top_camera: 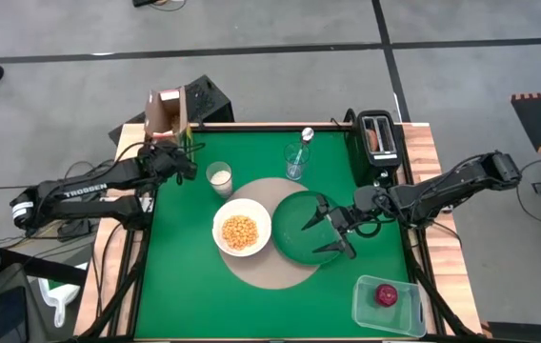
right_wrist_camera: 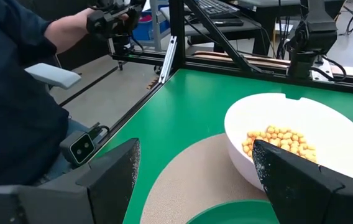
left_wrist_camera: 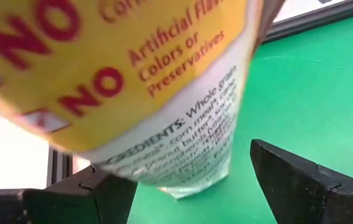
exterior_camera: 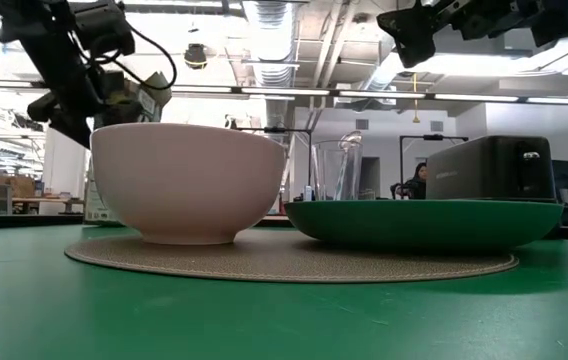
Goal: Arrange a breakfast setting
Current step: Pour the cereal into the white bowl, then put the toasted bagel on the green plate
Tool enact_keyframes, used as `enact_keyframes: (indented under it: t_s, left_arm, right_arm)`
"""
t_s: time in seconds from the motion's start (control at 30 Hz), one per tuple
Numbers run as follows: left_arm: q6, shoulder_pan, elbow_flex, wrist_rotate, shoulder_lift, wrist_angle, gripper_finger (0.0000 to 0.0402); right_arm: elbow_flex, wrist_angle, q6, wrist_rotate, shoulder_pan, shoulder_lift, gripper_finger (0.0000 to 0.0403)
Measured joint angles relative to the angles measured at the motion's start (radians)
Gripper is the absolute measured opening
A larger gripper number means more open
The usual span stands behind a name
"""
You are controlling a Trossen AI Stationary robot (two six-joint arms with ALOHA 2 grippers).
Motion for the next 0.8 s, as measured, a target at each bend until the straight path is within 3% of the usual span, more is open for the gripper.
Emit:
enact_keyframes:
  t_s: [0.63,0.8]
  left_arm:
    - [-0.23,-0.267,0.17,0.007,0.0,-0.358,0.0286]
    - [-0.256,-0.304,0.206,0.146,0.0,-0.42,0.0286]
  right_arm:
    - [0.0,-0.008,0.0,0.0,0.0,0.0,0.0338]
    - [0.0,-0.014,0.0,0.0,0.0,0.0,0.0338]
